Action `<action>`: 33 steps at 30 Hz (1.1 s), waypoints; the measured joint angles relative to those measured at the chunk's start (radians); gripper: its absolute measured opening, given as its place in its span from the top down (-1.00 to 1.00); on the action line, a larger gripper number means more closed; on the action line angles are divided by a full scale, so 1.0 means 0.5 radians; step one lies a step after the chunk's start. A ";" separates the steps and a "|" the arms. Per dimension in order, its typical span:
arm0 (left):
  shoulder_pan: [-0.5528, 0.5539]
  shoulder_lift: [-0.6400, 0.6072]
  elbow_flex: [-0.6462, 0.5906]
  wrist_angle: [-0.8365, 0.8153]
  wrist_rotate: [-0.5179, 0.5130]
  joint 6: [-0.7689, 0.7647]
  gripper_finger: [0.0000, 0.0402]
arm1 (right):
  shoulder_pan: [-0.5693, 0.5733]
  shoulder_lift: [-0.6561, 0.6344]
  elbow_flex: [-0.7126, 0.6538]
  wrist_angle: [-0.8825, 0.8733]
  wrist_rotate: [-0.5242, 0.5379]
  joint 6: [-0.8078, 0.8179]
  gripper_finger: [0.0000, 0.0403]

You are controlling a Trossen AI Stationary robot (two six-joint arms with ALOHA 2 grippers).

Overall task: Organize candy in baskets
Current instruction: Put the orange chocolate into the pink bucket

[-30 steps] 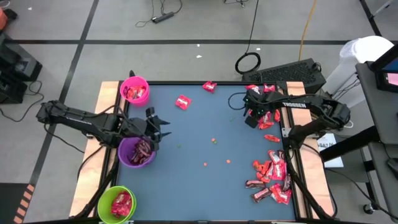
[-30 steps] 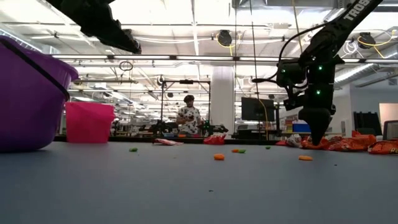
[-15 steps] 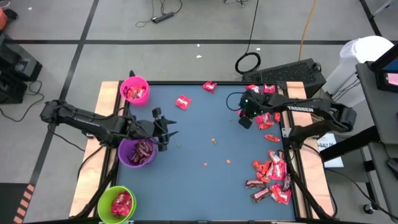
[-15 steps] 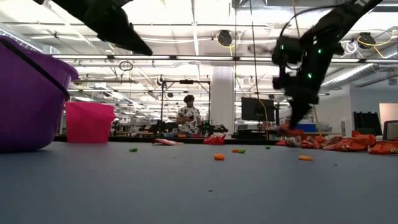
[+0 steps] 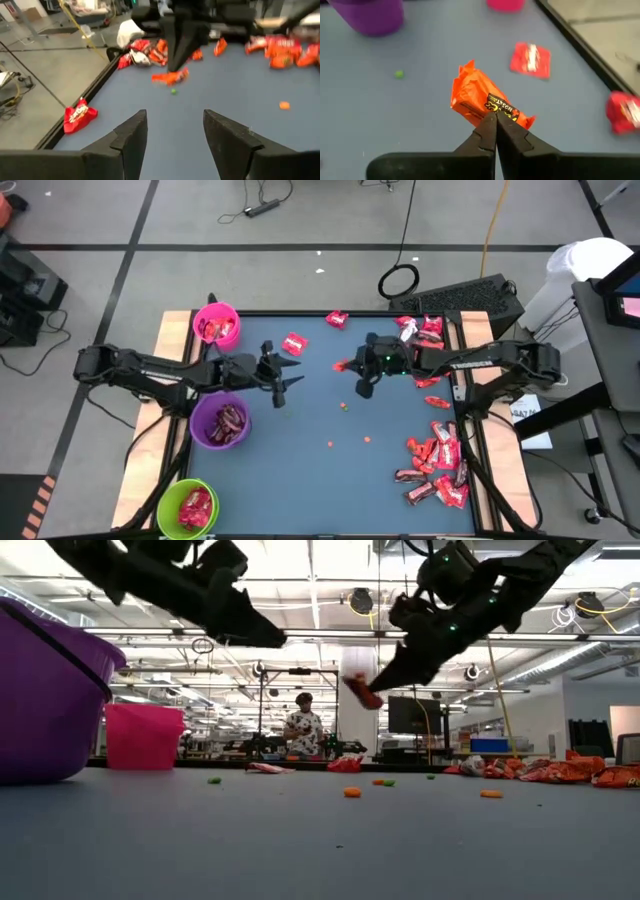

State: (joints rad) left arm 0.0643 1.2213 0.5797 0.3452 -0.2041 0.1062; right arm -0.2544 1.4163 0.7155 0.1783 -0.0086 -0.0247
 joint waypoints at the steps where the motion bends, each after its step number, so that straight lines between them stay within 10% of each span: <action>1: 0.023 0.019 -0.018 0.080 0.027 -0.041 0.02 | 0.017 0.037 0.000 0.082 0.003 -0.004 0.99; 12: 0.063 0.203 0.000 0.198 0.214 -0.026 0.02 | 0.139 0.305 0.001 0.839 0.005 0.039 0.99; 23: 0.066 0.204 0.000 0.173 0.205 -0.031 0.01 | 0.163 0.364 0.004 0.732 0.012 0.158 0.95; 33: 0.063 0.204 0.002 -0.047 0.292 -0.038 0.01 | 0.255 0.670 0.004 0.815 0.005 0.371 0.20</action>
State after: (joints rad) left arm 0.0959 1.3231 0.5804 0.3219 -0.0580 0.0872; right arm -0.1266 1.7513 0.7173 0.5857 -0.0063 0.1610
